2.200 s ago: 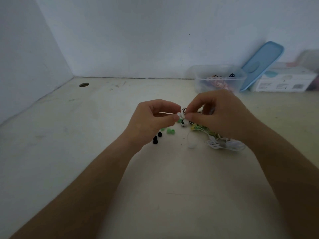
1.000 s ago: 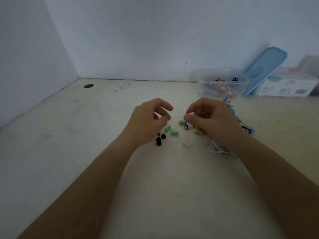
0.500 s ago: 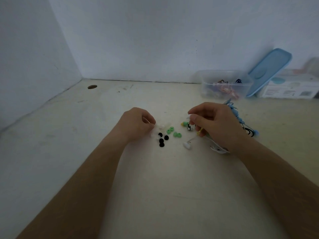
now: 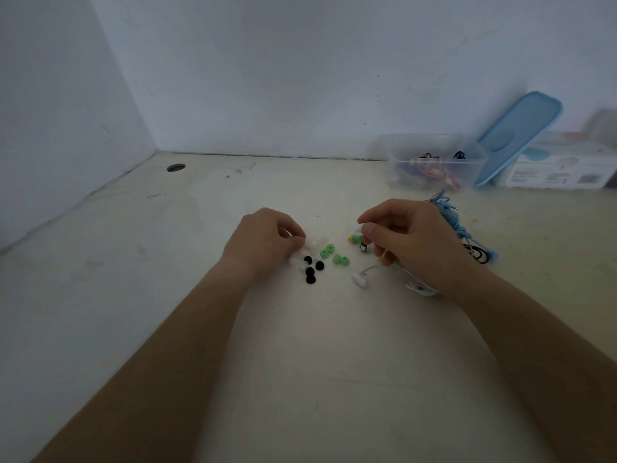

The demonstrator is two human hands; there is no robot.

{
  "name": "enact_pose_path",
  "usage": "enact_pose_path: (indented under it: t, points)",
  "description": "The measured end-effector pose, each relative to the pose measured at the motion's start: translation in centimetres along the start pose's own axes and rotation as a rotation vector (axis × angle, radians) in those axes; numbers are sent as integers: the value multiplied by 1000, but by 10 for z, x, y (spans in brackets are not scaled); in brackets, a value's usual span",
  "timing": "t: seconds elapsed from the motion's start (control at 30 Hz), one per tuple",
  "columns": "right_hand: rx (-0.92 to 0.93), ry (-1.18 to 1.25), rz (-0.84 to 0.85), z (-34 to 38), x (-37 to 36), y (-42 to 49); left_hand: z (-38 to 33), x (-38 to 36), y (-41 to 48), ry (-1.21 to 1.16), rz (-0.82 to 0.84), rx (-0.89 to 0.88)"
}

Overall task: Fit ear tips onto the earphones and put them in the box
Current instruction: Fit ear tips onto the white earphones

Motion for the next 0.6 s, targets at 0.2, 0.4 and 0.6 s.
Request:
enact_pose_path:
  t: [0.2,0.4,0.6]
  points:
    - [-17,12,44,2,0,-2,-11,1,-1,-196,-163,-116]
    - [5,17,35,5,0,-2,-39,-4,-18,-566,-11,-165]
    - [63,18,-30,7,2,-3,-44,-12,-25,-703,126,-138]
Point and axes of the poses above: each hand's wrist, its own y-axis towards the middle knuckle, its own x-axis out of the back of the hand, z = x × y, the point moved 1 cm from there along y, towards the middle knuckle, and after that the axes turned 9 degrees about -y, right-handed, at the moved point
